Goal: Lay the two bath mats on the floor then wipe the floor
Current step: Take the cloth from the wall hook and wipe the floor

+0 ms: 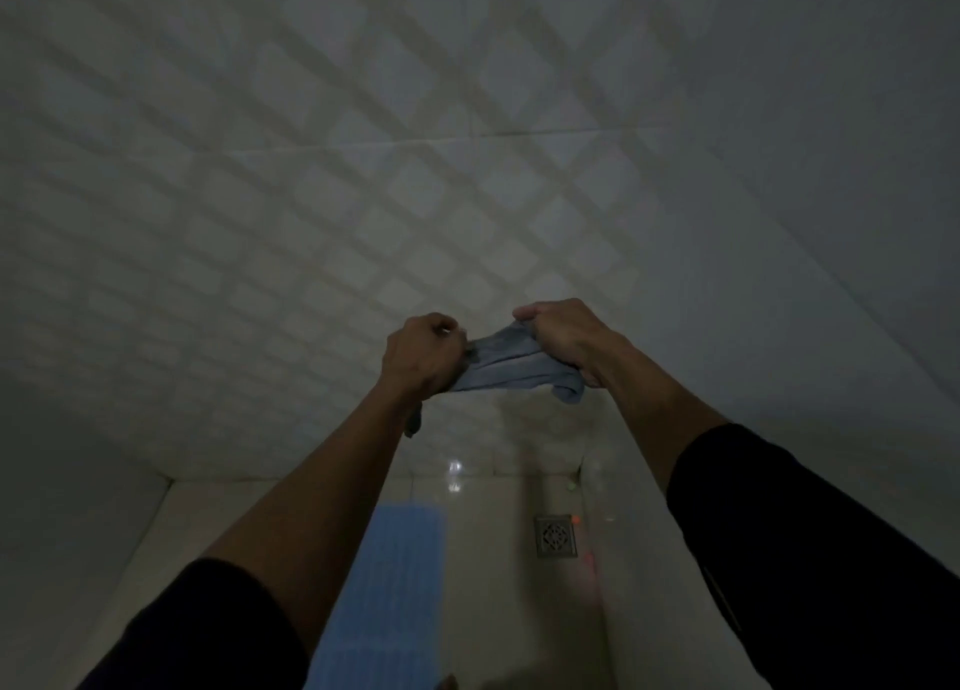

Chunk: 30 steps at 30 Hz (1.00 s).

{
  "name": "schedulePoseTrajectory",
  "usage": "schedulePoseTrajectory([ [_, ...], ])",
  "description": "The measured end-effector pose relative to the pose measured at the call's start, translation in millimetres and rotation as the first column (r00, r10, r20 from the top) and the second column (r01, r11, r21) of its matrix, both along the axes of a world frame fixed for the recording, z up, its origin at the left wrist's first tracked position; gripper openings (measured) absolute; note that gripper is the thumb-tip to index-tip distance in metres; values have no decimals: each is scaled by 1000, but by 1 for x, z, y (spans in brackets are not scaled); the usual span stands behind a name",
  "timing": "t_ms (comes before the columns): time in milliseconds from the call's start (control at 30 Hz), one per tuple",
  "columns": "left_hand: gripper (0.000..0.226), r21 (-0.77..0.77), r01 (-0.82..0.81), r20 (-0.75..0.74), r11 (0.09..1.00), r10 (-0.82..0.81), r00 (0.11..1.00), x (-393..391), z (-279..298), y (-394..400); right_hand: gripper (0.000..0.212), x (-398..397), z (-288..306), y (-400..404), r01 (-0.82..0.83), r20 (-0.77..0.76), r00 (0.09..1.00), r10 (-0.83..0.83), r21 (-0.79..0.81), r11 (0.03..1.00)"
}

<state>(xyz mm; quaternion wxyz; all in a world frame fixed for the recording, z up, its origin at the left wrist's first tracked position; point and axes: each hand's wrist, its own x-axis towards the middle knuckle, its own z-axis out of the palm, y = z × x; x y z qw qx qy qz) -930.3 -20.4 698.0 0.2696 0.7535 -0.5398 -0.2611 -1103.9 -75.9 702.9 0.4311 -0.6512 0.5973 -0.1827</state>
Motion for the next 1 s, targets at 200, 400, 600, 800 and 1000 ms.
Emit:
schedulePoseTrajectory([
  [200,34,53,51,269,997,-63,961,14,-50,19,54,21,-61,27,-158,-328,938,114,-109,981],
  [400,31,170,170,406,971,-226,885,42,-98,7,38,55,-134,29,-190,-456,885,91,-177,966],
  [600,40,186,149,363,971,-208,908,78,-175,-28,45,90,-192,-3,-215,-553,829,83,-179,960],
  [800,45,268,144,351,953,-236,906,102,-296,-64,55,120,-337,-37,-199,-585,805,100,-108,974],
  [1000,46,452,80,332,889,-250,909,104,-493,-55,48,128,-514,-24,-230,-576,790,208,37,973],
])
